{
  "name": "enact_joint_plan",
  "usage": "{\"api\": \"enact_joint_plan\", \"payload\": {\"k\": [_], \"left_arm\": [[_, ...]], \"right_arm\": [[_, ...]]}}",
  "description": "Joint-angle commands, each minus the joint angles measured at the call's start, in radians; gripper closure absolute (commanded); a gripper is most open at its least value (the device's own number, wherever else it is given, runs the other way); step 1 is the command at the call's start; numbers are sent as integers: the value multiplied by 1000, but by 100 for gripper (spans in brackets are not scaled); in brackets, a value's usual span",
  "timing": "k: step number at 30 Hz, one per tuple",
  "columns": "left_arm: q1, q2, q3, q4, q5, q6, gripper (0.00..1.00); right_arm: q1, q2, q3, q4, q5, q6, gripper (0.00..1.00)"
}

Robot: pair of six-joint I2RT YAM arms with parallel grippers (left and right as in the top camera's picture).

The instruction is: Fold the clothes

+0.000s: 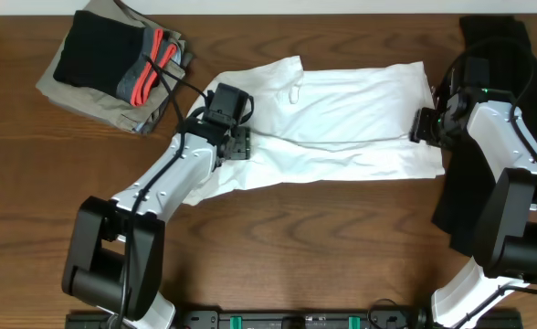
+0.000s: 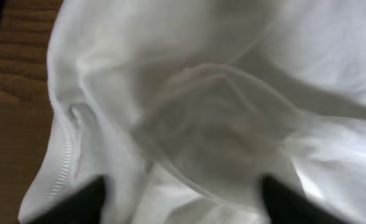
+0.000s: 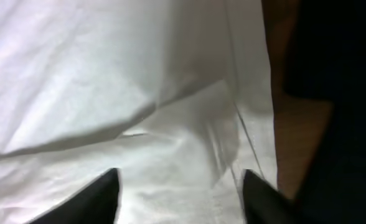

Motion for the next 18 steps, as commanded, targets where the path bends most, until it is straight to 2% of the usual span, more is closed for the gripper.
{"api": "enact_joint_plan", "payload": {"k": [1, 6, 11, 15, 18], "left_arm": [[32, -38, 32, -58, -19, -2, 1], [68, -187, 45, -250, -19, -71, 2], [90, -280, 40, -481, -16, -291, 2], [90, -284, -8, -527, 19, -424, 0], [90, -283, -64, -481, 18, -500, 14]], "right_arm": [[7, 11, 10, -6, -1, -4, 35], [7, 11, 10, -25, -1, -5, 35], [7, 11, 10, -27, -2, -4, 35], [8, 11, 10, -27, -2, -5, 35], [8, 11, 10, -27, -2, -4, 35]]}}
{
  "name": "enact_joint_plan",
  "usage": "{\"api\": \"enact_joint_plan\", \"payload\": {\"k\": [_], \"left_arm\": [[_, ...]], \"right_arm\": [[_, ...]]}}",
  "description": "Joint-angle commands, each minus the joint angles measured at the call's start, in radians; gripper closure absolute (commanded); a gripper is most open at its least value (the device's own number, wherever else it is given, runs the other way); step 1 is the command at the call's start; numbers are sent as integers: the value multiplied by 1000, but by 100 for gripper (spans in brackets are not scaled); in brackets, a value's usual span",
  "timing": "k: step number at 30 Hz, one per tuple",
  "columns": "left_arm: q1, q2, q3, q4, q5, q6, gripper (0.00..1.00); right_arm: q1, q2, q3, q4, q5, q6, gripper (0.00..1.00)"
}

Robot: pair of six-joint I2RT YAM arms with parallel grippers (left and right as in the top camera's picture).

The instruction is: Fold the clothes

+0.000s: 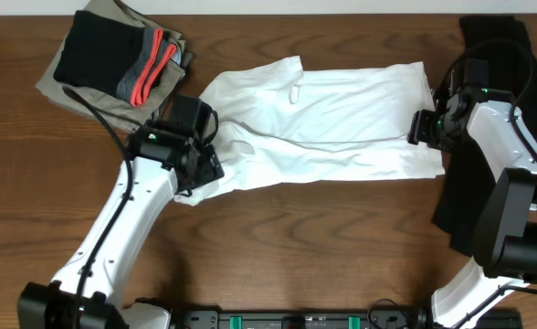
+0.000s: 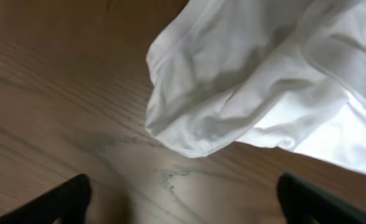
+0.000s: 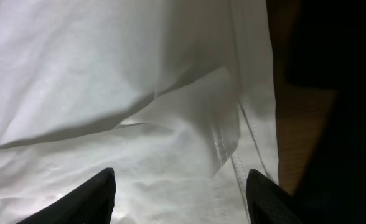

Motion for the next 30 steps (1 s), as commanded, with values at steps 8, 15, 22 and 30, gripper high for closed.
{"api": "enact_joint_plan", "payload": {"k": [8, 15, 22, 30], "left_arm": [[5, 22, -142, 122, 10, -205, 22], [6, 40, -225, 255, 6, -205, 24], [6, 44, -260, 332, -2, -203, 41], [6, 71, -277, 379, -8, -162, 50]], "right_arm": [[8, 10, 10, -18, -1, -4, 35], [8, 11, 10, -25, -1, -5, 35], [8, 10, 10, -28, -1, -6, 35], [8, 10, 10, -28, -1, -7, 35]]}}
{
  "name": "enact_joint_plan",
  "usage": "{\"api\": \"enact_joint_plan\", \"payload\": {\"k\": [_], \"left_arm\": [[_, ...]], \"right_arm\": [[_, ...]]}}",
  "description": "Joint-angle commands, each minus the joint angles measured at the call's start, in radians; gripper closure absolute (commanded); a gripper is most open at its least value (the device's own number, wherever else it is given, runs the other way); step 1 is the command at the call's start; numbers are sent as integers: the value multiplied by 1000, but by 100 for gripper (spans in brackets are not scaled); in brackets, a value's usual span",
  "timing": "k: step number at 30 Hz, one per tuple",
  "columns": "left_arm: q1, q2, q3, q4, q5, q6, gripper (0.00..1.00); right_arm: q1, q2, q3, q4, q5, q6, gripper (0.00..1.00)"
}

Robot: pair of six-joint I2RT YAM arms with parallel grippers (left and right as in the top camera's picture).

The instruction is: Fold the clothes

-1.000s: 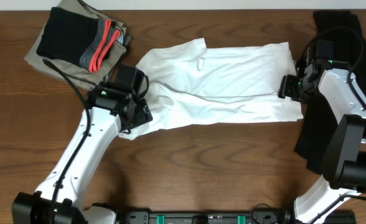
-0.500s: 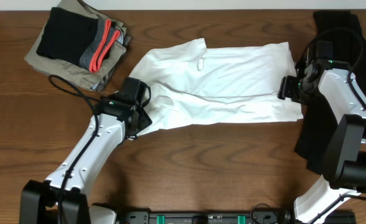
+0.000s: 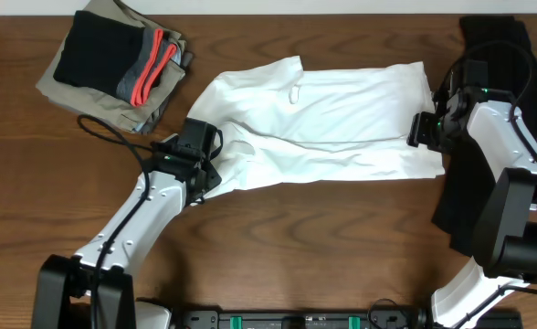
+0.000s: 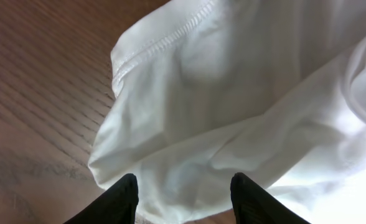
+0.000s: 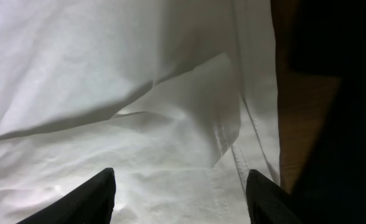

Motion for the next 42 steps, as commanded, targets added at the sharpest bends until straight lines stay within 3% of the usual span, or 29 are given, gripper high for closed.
{"api": "enact_joint_plan", "payload": {"k": [1, 7, 10, 16, 22, 28, 42], "left_arm": [[5, 32, -19, -6, -21, 18, 50], [6, 50, -19, -9, -22, 17, 51], [5, 50, -19, -8, -22, 17, 71], [5, 50, -19, -5, -22, 17, 94], [6, 50, -19, 5, -22, 47, 94], [6, 42, 80, 14, -23, 223, 94], [50, 93, 134, 145, -120, 310, 94]], "right_arm": [[8, 10, 10, -2, -1, -6, 35], [8, 11, 10, 0, -1, -6, 35], [8, 11, 10, 0, -1, -7, 35], [8, 10, 10, 2, -1, -7, 35], [8, 10, 10, 1, -1, -6, 34], [8, 10, 10, 3, -1, -7, 34], [8, 11, 10, -1, -1, -7, 34]]}}
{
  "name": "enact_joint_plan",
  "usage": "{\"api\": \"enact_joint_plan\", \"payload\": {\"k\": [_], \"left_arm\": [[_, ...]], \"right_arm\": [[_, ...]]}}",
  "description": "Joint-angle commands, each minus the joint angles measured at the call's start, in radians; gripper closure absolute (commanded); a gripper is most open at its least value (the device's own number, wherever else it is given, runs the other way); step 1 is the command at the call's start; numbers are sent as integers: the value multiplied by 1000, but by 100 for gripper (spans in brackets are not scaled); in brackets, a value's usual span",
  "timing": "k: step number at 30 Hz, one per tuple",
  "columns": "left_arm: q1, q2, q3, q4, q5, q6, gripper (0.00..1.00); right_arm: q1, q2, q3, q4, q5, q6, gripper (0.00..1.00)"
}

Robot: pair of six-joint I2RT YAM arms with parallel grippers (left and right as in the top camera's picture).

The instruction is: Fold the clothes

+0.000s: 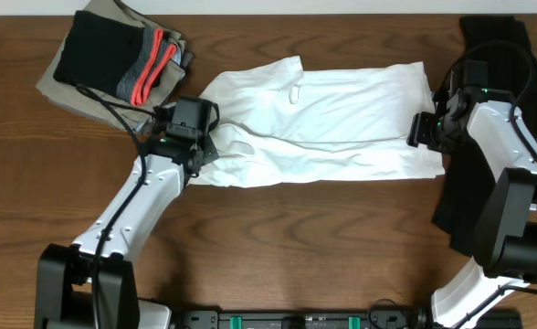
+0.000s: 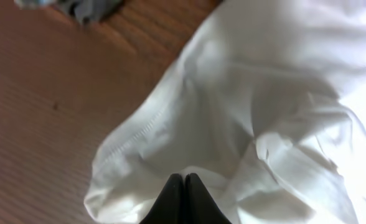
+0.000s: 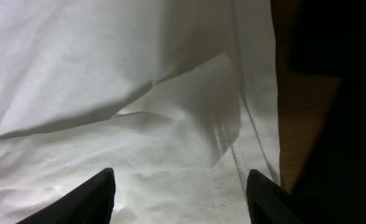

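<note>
A white garment point(image 1: 342, 119) lies spread across the middle of the table, wrinkled at its left end. There my left gripper point(image 1: 191, 151) sits low, and in the left wrist view its fingertips point(image 2: 184, 186) are pressed together on a fold of the white cloth point(image 2: 264, 93). At the garment's right edge my right gripper point(image 1: 421, 130) hovers. The right wrist view shows that gripper point(image 3: 182, 202) open, with the seamed white hem point(image 3: 226, 143) lying between its fingers.
A stack of folded clothes point(image 1: 113, 59), khaki, black and grey with red trim, rests at the back left near my left arm. A dark garment point(image 1: 501, 41) lies along the right side under my right arm. Brown wooden tabletop point(image 1: 323, 247) shows in front.
My left gripper was open over the garment's lower-left corner. It is now shut on the cloth a little farther back, and that corner has drawn in. The right gripper has not moved.
First my left gripper was open low over the garment's left part. Then it stood wide open at the bare wood beside the lower-left corner, then over that corner, and now it pinches the cloth. My right gripper stayed open at the right edge throughout.
</note>
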Motion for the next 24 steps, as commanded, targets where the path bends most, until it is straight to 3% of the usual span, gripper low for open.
{"api": "enact_joint_plan", "payload": {"k": [1, 7, 14, 17, 18, 19, 24], "left_arm": [[14, 45, 10, 39, -45, 67, 94], [15, 148, 10, 148, -45, 95, 94], [15, 267, 10, 156, -45, 135, 93], [15, 277, 11, 156, -45, 167, 67], [15, 275, 11, 156, -45, 174, 48], [15, 271, 12, 156, -45, 174, 37], [15, 209, 45, 70, -45, 193, 4]], "right_arm": [[8, 10, 10, -1, -1, -7, 35], [8, 10, 10, -2, -1, -6, 34], [8, 10, 10, -4, -1, -7, 34], [8, 10, 10, -1, -1, -10, 34], [8, 10, 10, 0, -1, -14, 35], [8, 10, 10, 1, -1, -14, 35], [7, -6, 72, -69, -1, -58, 34]]}}
